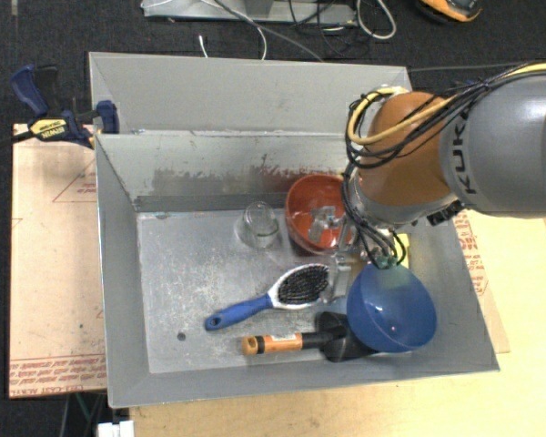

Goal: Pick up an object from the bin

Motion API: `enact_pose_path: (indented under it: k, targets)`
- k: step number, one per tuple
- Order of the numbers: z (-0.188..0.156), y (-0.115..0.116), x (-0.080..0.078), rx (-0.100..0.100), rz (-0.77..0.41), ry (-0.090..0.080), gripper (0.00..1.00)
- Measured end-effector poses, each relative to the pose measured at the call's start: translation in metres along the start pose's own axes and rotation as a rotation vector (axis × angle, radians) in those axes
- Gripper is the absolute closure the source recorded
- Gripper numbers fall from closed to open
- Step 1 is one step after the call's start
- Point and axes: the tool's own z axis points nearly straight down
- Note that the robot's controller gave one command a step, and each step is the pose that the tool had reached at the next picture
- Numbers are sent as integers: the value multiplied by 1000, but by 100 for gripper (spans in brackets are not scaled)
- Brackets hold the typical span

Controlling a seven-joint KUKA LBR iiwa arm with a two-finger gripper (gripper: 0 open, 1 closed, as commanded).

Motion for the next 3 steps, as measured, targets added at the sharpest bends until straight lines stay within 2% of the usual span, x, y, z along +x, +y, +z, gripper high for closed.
enact_pose_path:
  k: [1, 2, 3]
  targets:
    - [0, 0, 0, 0, 0, 0, 0]
    - [35, 12, -4, 1, 32, 0, 0]
    - [54, 7, -15, -1, -80, -8, 0]
